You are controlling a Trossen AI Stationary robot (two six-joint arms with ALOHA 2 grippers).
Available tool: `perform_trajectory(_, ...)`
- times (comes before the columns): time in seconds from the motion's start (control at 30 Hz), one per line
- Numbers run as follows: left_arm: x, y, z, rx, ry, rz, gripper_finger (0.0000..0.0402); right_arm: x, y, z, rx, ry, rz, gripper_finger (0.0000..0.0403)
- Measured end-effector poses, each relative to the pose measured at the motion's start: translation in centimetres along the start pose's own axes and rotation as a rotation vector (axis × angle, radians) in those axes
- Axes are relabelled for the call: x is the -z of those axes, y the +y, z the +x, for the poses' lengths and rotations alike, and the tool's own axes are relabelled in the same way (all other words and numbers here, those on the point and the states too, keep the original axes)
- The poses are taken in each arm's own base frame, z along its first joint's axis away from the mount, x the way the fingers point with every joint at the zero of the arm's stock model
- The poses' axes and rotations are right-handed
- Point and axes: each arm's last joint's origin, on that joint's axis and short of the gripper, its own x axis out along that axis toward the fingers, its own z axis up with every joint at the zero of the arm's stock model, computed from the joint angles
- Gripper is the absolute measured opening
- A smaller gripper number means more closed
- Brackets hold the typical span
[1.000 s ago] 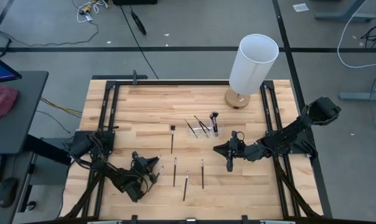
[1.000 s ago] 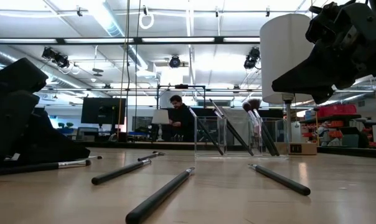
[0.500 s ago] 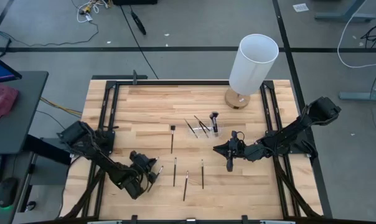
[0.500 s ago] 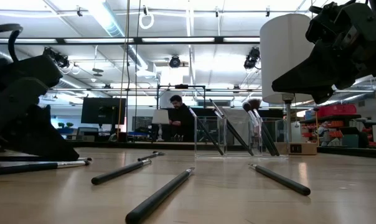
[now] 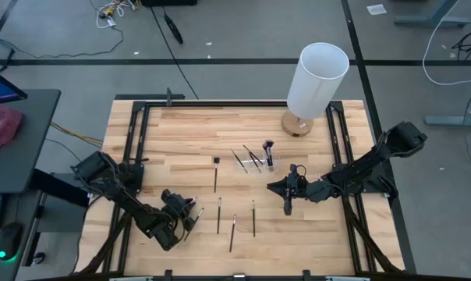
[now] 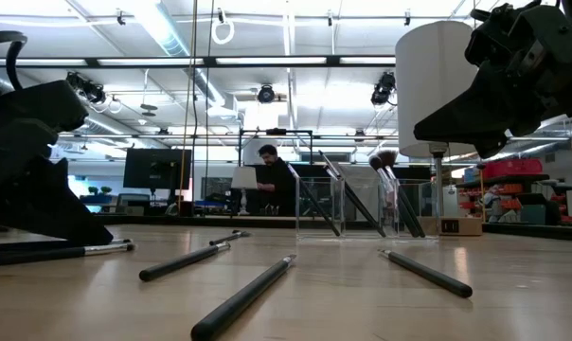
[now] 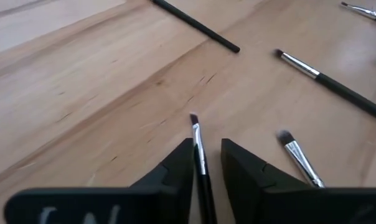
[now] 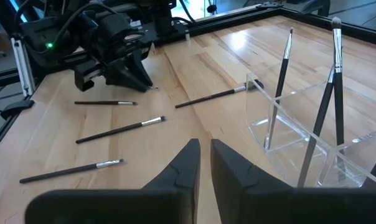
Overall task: Pick & Place Makeup Supplies
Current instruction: Put the black makeup brush into the transparent organizer
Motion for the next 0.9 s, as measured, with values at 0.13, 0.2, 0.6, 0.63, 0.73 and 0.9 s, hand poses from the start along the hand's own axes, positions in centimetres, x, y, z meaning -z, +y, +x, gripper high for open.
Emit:
perform_trajectory(0.13, 0.6, 0.1, 0.2, -0.007, -0.019, 0.009, 0.0115, 0.0, 0.0, 0.0, 0.000, 0.000, 0.000, 0.0043)
perform_trajectory(0.2, 1.1, 0.2, 0.3, -0.013, -0.019, 0.008, 0.0124, 0.0, 0.0, 0.0, 0.001, 0.002, -0.001, 0.0043)
perform_trajectory(0.6, 2.3, 0.9, 0.2, -0.029, -0.039, 0.021, 0.0021, 0.0, 0.0, 0.0, 0.001, 0.003, -0.002, 0.0043)
perform_trajectory(0.63, 2.3, 0.9, 0.2, -0.031, -0.039, 0.022, 0.0015, 0.0, 0.0, 0.0, 0.002, 0.003, -0.002, 0.0043)
perform_trajectory(0.73, 2.4, 0.9, 0.2, -0.031, -0.039, 0.020, 0.0016, 0.0, 0.0, 0.0, 0.001, 0.003, -0.002, 0.0043)
perform_trajectory(0.9, 2.4, 0.9, 0.1, -0.023, -0.041, 0.004, 0.0012, 0.0, 0.0, 0.0, 0.002, 0.003, -0.002, 0.0043)
